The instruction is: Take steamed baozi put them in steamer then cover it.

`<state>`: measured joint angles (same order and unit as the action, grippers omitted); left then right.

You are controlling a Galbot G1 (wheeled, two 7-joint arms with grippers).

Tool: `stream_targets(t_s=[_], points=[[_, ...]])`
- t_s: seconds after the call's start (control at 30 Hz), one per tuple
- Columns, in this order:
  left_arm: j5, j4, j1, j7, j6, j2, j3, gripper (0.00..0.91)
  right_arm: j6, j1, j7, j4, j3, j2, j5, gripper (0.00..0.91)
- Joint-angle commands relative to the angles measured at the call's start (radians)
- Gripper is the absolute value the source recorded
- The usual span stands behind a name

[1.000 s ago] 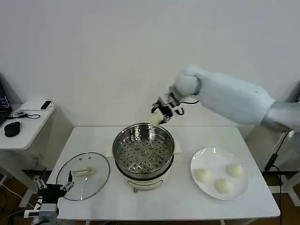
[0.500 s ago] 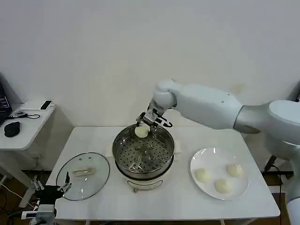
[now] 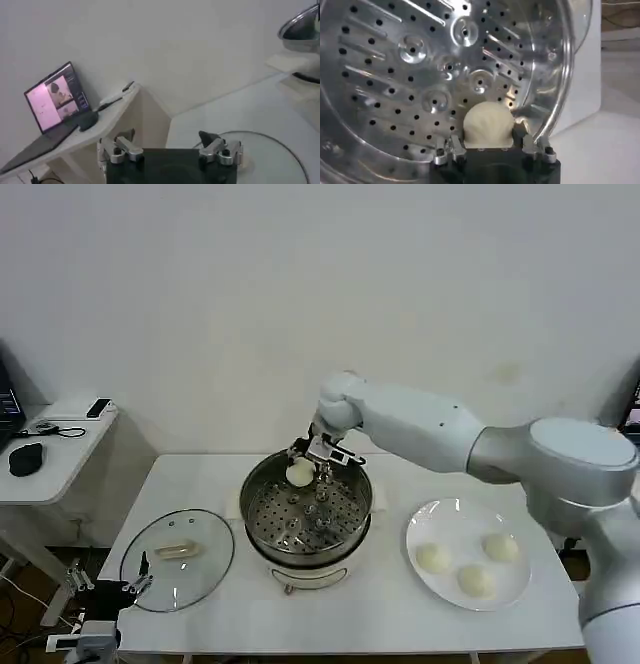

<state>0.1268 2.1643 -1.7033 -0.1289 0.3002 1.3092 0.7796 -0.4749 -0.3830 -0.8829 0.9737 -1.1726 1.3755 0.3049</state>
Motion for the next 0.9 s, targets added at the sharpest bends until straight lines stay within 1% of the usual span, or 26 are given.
stream_targets(t_s=[0.03,0.07,0.1,0.23,0.37,0.4,0.5,0.53,0.6,0.63,0.67,0.7,0.73,0.8,0.83,0.9], points=[[0.0,0.0,0.0,0.0,0.0,0.0,0.001,0.907,-0.042,0.023,0.015,-0.037,0.004,0.017,0.065,0.725],[0.0,0.0,0.0,-0.001,0.0,0.0,0.001,0.907,-0.045,0.023,0.016,-0.04,0.006,0.02,0.068,0.836],[0.0,0.001,0.0,-0.001,0.0,0.001,0.0,0.907,-0.047,0.023,0.016,-0.041,0.006,0.02,0.069,0.907],[-0.002,0.002,0.001,0.0,0.0,0.003,0.0,0.907,-0.058,0.019,0.028,-0.032,-0.001,0.017,0.057,0.907],[-0.003,0.005,-0.003,0.0,0.0,0.002,-0.001,0.907,-0.029,-0.033,0.018,0.034,-0.02,-0.019,-0.043,0.907],[-0.004,0.006,-0.003,0.0,0.0,0.001,-0.001,0.907,-0.017,-0.063,0.009,0.061,-0.022,-0.039,-0.08,0.907],[-0.006,0.01,0.002,0.002,0.0,0.001,-0.008,0.907,0.049,-0.147,-0.005,0.159,-0.05,-0.086,-0.188,0.907],[-0.007,0.013,0.003,0.003,0.001,0.0,-0.012,0.907,0.075,-0.162,-0.009,0.192,-0.065,-0.105,-0.257,0.907],[-0.009,0.021,0.007,0.004,0.004,-0.001,-0.022,0.907,0.117,-0.208,-0.011,0.263,-0.092,-0.164,-0.341,0.907],[-0.009,0.023,0.009,0.004,0.005,-0.003,-0.024,0.907,0.131,-0.222,-0.01,0.286,-0.099,-0.179,-0.356,0.907],[-0.01,0.025,0.01,0.005,0.007,-0.006,-0.026,0.907,0.157,-0.241,-0.009,0.315,-0.109,-0.213,-0.385,0.907],[-0.014,0.028,0.014,0.006,0.011,-0.011,-0.027,0.907,0.199,-0.267,-0.007,0.358,-0.123,-0.251,-0.419,0.907],[-0.016,0.03,0.015,0.007,0.013,-0.014,-0.027,0.907,0.225,-0.276,-0.006,0.386,-0.126,-0.27,-0.436,0.907],[-0.029,0.035,0.018,0.01,0.019,-0.025,-0.025,0.907,0.283,-0.309,0.0,0.437,-0.131,-0.363,-0.468,0.907],[-0.033,0.036,0.019,0.011,0.021,-0.028,-0.025,0.907,0.299,-0.314,0.001,0.452,-0.134,-0.399,-0.48,0.907],[-0.035,0.038,0.02,0.013,0.021,-0.034,-0.028,0.907,0.359,-0.343,0.006,0.488,-0.145,-0.483,-0.488,0.907]])
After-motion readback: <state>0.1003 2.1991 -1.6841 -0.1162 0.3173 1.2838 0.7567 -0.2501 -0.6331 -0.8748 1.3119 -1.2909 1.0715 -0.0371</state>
